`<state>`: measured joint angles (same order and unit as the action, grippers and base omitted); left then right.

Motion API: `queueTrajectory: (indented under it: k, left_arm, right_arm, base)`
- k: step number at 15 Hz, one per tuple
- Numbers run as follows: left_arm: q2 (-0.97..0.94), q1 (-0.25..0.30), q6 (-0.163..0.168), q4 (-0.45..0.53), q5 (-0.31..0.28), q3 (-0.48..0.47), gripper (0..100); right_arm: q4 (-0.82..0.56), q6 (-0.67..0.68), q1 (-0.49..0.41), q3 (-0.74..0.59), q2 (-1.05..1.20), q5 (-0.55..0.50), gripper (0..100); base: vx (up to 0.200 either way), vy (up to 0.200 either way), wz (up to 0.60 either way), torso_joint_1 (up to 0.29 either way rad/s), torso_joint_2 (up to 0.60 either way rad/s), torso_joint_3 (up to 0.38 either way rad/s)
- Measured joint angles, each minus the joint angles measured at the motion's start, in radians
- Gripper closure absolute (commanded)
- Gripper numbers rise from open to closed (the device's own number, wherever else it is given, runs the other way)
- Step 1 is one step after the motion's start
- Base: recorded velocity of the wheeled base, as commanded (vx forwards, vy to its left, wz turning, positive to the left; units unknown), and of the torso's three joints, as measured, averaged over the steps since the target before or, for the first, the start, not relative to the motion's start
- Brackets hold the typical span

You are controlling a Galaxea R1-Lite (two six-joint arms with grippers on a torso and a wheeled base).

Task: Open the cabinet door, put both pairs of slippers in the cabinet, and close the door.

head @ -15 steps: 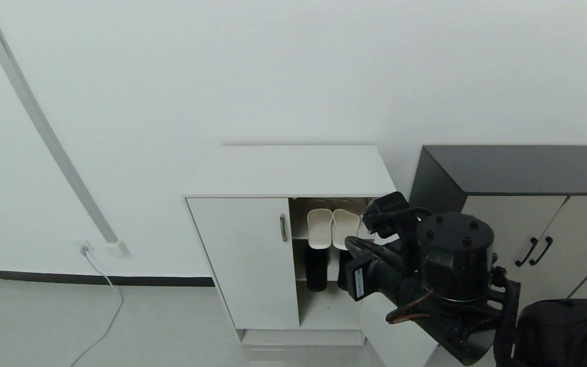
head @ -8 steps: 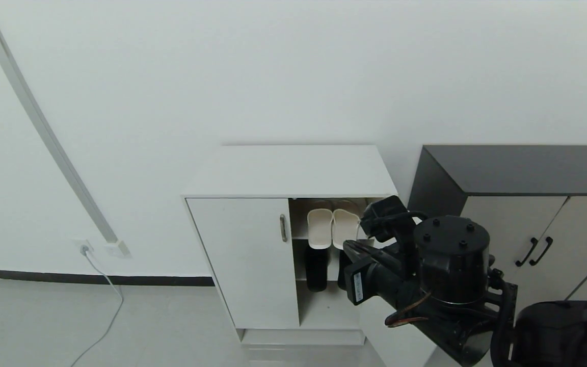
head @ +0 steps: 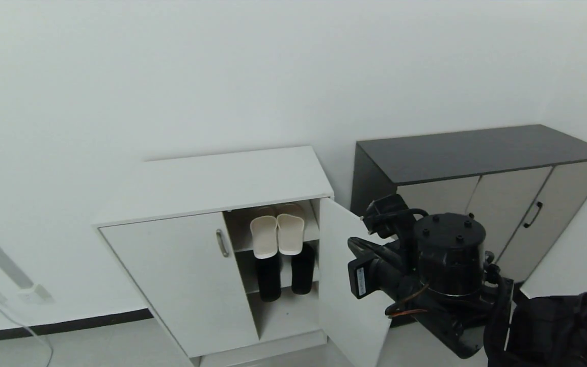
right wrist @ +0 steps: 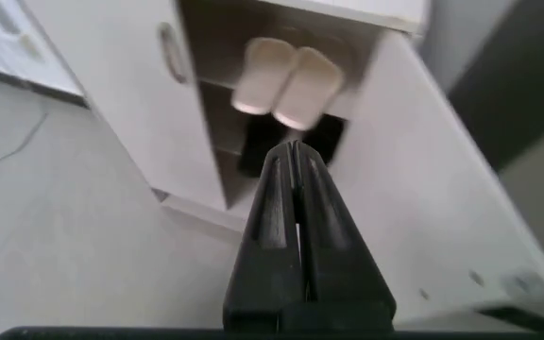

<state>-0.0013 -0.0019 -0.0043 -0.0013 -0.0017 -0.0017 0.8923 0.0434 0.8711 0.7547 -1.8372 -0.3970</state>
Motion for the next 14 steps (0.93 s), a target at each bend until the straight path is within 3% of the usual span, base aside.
queueTrajectory:
  k: [5, 8, 14]
  left_arm:
    - [0.0, 0.0, 0.0, 0.0, 0.0, 0.0, 100]
    - [0.0, 0.0, 0.0, 0.0, 0.0, 0.0, 100]
    - [0.0, 0.001, 0.0, 0.0, 0.0, 0.0, 100]
  right_arm:
    - [0.025, 0.0, -0.044, 0.039, -0.04, 0.003, 100]
    - [-0.123, 0.104, -0.082, 0.136, -0.049, 0.002, 100]
    - [-0.325, 0.224, -0.193, 0.358, -0.112, -0.003, 100]
  base:
    - [-0.04, 0.0, 0.0, 0.0, 0.0, 0.0]
    - [-0.2, 0.0, 0.0, 0.002, 0.0, 0.002]
    - [0.0, 0.0, 0.0, -0.013, 0.0, 0.0]
